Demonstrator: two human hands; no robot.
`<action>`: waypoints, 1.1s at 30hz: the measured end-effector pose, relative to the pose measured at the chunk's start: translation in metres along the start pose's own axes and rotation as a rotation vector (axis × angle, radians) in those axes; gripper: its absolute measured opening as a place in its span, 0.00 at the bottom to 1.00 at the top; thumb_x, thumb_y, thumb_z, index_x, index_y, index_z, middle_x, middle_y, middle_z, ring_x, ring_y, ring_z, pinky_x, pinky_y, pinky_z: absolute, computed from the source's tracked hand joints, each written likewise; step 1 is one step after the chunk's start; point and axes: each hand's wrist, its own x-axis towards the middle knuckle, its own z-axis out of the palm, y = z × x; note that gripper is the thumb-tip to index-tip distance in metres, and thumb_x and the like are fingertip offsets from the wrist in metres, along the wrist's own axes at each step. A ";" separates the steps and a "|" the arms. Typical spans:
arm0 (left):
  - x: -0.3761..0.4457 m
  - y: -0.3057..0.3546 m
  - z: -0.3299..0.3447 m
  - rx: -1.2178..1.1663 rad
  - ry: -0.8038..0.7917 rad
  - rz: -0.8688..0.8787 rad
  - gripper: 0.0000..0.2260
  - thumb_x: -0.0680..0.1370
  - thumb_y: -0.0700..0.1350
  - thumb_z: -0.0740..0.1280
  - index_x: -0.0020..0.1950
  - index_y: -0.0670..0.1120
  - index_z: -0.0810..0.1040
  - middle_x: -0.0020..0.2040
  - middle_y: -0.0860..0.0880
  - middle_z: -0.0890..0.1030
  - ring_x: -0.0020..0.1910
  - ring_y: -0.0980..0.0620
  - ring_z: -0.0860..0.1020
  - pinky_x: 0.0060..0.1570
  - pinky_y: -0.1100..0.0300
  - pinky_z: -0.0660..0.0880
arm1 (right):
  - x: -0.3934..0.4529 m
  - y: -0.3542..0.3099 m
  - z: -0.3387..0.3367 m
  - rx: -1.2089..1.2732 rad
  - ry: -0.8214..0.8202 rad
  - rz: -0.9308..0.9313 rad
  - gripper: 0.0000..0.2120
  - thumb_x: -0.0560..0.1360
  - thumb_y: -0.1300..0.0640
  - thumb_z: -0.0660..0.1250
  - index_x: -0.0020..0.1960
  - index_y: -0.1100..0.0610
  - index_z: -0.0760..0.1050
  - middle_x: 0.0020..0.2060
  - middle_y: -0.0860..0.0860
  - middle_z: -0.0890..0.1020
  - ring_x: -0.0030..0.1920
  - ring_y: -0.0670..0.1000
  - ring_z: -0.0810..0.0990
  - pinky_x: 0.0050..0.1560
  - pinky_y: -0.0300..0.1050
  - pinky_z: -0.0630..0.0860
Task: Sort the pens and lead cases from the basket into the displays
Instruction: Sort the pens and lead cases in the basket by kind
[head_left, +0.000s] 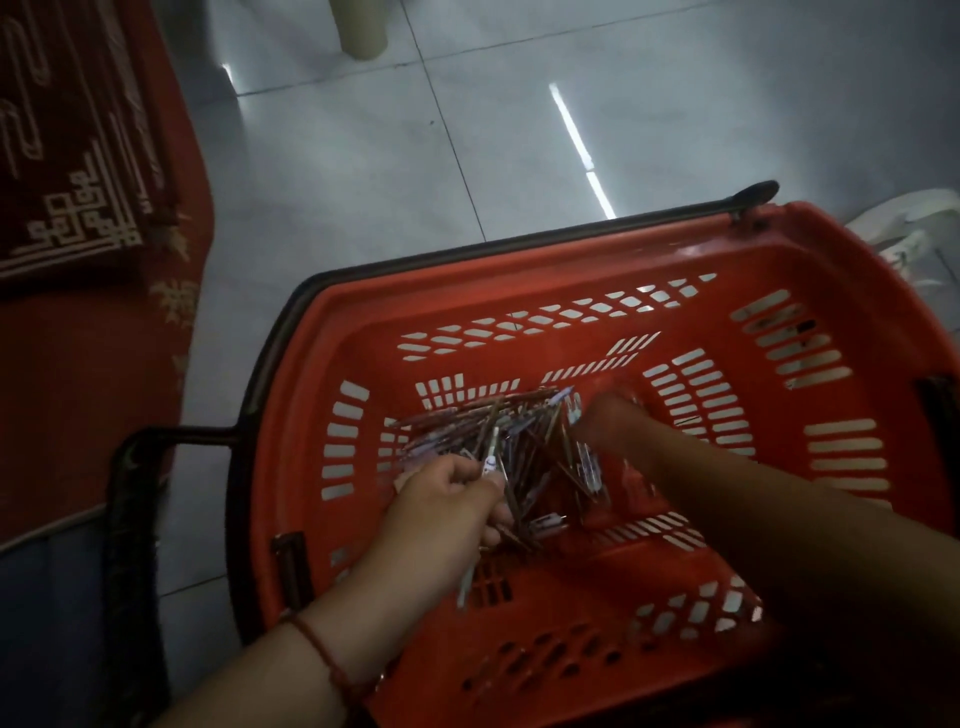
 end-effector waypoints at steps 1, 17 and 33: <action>-0.001 0.002 0.000 0.009 0.008 0.014 0.06 0.81 0.47 0.64 0.53 0.46 0.77 0.44 0.44 0.84 0.36 0.53 0.79 0.33 0.66 0.75 | -0.007 -0.006 -0.005 0.008 -0.016 -0.046 0.14 0.79 0.56 0.66 0.61 0.62 0.79 0.56 0.60 0.82 0.47 0.52 0.75 0.37 0.39 0.71; -0.034 0.017 0.018 0.658 0.043 0.523 0.09 0.79 0.51 0.66 0.42 0.50 0.81 0.33 0.52 0.80 0.30 0.57 0.77 0.28 0.61 0.68 | -0.174 -0.014 -0.015 0.919 -0.191 -0.238 0.14 0.75 0.57 0.73 0.60 0.58 0.80 0.50 0.54 0.85 0.45 0.48 0.84 0.45 0.42 0.79; -0.060 0.008 0.022 1.076 0.088 0.888 0.11 0.80 0.57 0.60 0.59 0.56 0.76 0.51 0.56 0.78 0.47 0.57 0.75 0.46 0.60 0.75 | -0.206 0.010 -0.013 0.936 0.117 -0.283 0.12 0.76 0.54 0.72 0.53 0.61 0.78 0.40 0.53 0.85 0.35 0.47 0.81 0.38 0.40 0.78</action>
